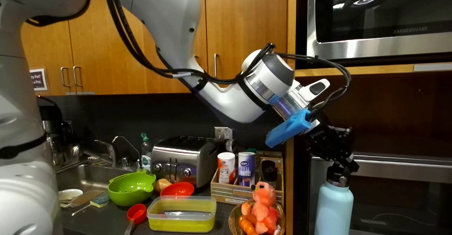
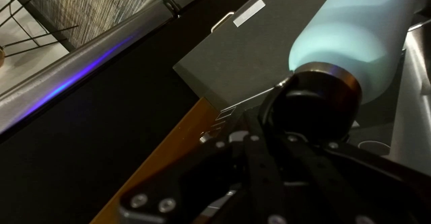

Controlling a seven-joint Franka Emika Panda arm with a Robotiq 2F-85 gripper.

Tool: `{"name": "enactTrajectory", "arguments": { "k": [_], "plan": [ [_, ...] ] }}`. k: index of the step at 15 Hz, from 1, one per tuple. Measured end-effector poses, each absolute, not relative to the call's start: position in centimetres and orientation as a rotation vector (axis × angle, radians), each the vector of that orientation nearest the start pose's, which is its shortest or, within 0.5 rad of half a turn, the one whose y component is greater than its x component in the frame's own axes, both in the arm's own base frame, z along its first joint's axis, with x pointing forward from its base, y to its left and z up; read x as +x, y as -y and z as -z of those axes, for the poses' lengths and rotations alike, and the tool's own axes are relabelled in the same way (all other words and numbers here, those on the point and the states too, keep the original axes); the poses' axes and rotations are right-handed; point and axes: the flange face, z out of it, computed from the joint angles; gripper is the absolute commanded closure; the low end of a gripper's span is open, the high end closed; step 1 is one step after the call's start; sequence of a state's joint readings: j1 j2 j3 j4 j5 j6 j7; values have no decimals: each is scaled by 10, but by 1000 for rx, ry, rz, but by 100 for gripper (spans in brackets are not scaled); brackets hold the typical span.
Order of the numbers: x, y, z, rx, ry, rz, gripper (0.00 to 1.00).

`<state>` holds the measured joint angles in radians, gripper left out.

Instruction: Move the blue bottle to the right

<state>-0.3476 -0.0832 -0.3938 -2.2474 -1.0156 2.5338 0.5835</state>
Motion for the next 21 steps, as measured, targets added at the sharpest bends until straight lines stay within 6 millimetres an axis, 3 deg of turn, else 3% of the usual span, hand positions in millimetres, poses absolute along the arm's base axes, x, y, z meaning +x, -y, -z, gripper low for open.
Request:
{"name": "enactTrajectory", "arguments": {
  "k": [9, 21],
  "plan": [
    [394, 366, -431, 2314, 705, -355, 98],
    [383, 364, -411, 2338, 729, -337, 98]
  ]
}}
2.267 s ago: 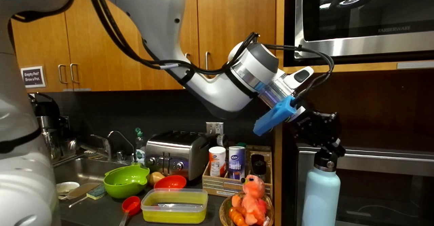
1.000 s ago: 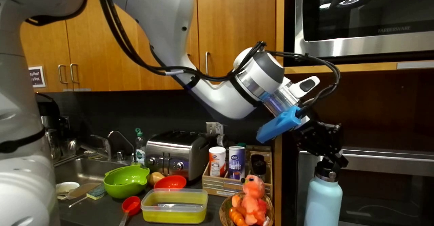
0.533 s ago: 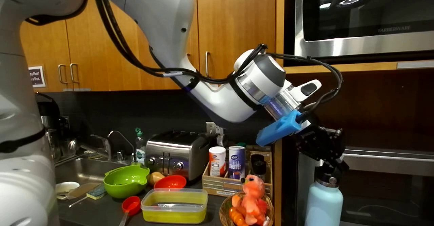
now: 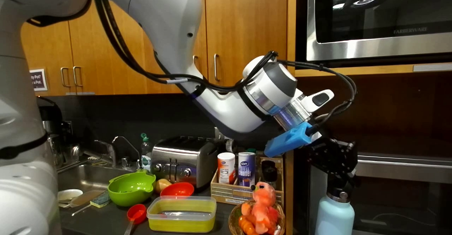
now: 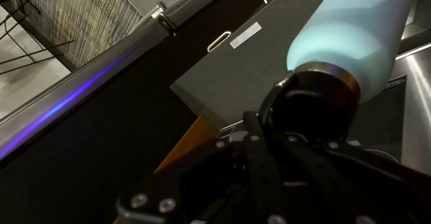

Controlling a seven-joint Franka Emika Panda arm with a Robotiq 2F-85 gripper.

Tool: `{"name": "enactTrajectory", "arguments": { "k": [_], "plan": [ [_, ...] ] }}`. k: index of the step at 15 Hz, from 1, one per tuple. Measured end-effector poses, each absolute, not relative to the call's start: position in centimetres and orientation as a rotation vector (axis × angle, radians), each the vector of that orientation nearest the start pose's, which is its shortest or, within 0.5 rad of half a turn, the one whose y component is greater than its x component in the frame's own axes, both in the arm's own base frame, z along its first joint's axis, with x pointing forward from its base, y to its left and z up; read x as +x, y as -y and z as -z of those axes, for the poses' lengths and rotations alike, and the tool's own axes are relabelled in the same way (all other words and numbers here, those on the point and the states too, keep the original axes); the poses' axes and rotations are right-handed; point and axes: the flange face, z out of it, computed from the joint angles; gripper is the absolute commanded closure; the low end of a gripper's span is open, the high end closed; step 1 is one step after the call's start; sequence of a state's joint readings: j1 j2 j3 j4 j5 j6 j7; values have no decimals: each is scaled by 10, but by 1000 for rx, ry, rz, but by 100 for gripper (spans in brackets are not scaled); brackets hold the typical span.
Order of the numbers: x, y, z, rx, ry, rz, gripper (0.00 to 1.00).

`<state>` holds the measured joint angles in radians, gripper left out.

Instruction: Move the blue bottle to the right

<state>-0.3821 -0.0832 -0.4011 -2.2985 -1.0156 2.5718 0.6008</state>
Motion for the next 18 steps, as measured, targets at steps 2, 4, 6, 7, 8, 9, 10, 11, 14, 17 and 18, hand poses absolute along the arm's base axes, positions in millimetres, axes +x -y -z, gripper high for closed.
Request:
{"name": "enactTrajectory", "arguments": {
  "k": [2, 4, 6, 7, 8, 9, 10, 11, 14, 17, 18],
  "plan": [
    [382, 363, -409, 2342, 728, -334, 98],
    [381, 362, -407, 2346, 728, -332, 98],
    [380, 362, -405, 2349, 728, -331, 98],
    [380, 362, -405, 2349, 729, -333, 98],
    [379, 363, -405, 2349, 730, -334, 94],
    [379, 363, -405, 2349, 731, -335, 68],
    [378, 364, -405, 2349, 733, -335, 67],
    [377, 365, -405, 2348, 735, -335, 63],
    [377, 365, -406, 2348, 736, -340, 44],
    [377, 366, -407, 2346, 738, -342, 24],
    [376, 366, -407, 2345, 739, -343, 16]
  ]
}}
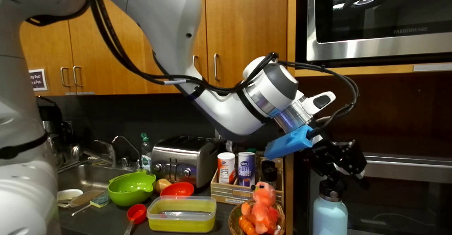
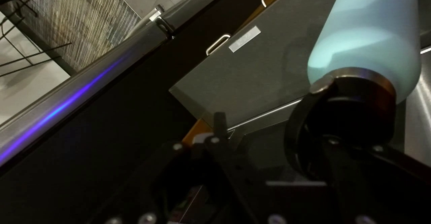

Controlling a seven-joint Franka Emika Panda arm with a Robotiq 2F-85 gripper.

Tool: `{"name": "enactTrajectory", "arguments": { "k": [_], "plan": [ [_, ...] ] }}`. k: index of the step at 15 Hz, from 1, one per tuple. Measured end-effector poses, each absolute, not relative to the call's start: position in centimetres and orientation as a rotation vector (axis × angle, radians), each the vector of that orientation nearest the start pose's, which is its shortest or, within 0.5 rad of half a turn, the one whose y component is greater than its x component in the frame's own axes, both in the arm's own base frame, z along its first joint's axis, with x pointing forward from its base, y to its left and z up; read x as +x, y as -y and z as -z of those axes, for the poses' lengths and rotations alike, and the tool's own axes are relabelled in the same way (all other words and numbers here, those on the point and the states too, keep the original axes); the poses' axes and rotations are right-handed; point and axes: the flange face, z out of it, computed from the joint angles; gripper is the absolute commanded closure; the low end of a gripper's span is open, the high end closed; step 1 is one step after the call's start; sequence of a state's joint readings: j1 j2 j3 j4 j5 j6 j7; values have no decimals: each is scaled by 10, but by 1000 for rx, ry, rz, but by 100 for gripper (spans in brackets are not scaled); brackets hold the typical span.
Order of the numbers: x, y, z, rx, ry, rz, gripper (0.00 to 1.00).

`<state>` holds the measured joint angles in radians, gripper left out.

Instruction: Move the blue bottle to the right

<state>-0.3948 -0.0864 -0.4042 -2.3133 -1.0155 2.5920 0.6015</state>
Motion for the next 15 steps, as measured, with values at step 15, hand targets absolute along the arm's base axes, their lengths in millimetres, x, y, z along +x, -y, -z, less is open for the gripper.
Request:
{"name": "enactTrajectory", "arguments": {
  "k": [15],
  "plan": [
    [377, 363, -420, 2341, 751, -379, 0]
  ]
}}
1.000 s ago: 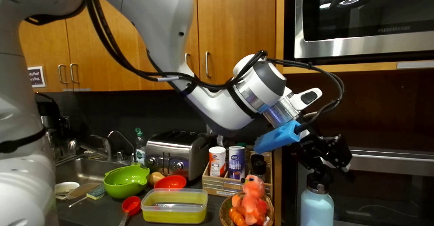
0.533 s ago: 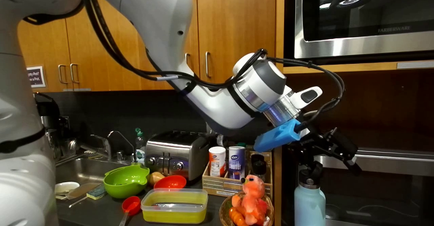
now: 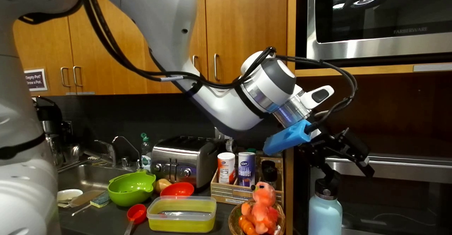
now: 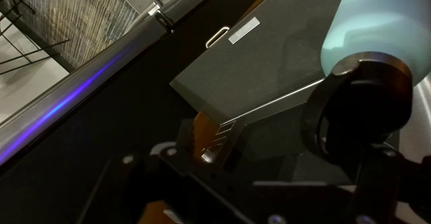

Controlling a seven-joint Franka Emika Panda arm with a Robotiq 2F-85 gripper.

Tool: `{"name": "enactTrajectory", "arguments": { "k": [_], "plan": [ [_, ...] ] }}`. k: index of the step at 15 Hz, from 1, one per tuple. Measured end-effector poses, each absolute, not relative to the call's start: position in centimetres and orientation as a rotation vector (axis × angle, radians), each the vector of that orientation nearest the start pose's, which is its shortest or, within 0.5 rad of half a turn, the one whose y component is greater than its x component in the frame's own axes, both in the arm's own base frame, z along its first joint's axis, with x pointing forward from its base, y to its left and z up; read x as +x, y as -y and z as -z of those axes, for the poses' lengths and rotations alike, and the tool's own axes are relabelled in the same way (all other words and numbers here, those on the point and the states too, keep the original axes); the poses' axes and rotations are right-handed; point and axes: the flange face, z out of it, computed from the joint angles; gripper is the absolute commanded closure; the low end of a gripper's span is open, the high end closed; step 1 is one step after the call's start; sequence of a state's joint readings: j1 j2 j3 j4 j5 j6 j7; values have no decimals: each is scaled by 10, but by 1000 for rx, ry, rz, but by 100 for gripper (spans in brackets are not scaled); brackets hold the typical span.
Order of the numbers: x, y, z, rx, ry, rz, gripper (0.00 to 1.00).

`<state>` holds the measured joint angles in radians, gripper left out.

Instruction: Move the blue bottle to the right

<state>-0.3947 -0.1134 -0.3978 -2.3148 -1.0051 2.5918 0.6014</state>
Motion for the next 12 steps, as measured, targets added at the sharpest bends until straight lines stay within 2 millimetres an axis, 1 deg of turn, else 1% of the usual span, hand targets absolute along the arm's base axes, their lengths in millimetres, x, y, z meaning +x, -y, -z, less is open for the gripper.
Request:
{"name": "enactTrajectory", "arguments": {
  "k": [3, 6, 9, 11, 12],
  "plan": [
    [381, 356, -426, 2357, 790, -410, 0],
    [388, 344, -438, 2376, 823, -458, 0],
    [383, 336, -450, 2376, 852, -468, 0],
    [377, 322, -460, 2376, 855, -463, 0],
    [372, 313, -464, 2374, 856, -448, 0]
  ]
}}
